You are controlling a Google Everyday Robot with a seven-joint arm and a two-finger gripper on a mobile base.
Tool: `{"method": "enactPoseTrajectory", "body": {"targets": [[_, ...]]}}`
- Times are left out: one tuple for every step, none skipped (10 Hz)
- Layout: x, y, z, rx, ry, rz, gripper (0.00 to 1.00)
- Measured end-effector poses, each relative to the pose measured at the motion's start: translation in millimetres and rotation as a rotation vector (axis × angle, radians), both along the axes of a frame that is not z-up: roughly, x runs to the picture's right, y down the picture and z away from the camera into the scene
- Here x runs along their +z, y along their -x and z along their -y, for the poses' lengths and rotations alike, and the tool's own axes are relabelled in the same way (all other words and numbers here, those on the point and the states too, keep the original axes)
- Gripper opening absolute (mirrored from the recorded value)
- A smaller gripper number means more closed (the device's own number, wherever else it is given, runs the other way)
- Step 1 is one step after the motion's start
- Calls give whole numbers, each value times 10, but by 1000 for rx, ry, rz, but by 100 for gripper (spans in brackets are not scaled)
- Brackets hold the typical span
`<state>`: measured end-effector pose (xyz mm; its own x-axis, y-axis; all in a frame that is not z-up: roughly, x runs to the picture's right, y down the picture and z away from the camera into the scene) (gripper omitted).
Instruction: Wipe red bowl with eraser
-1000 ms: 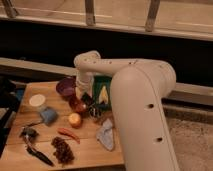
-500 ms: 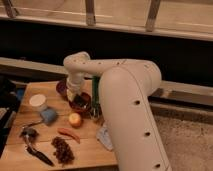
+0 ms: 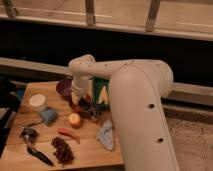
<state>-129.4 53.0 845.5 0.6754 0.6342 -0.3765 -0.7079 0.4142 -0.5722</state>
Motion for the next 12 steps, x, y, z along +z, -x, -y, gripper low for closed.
{"method": "enactPoseTrajectory", "body": {"targets": [[13,-30,45,3,-2,-9,0],[58,-21,106,3,-4,-13,0],[92,17,155,7,-5,-4,0],[130,103,209,7,-5,11,0],[154,286,248,-11,-6,42,0],[149,460,249,-31,-5,68,0],[127,558,234,-44,-1,85,0],[103,594,191,-56,7,92,0],[59,616,143,-69,12,97,0],[2,578,91,-72,15,91,0],[-26,460,54,-66,18,75,0],[-61,300,24,-55,20,55,0]]}}
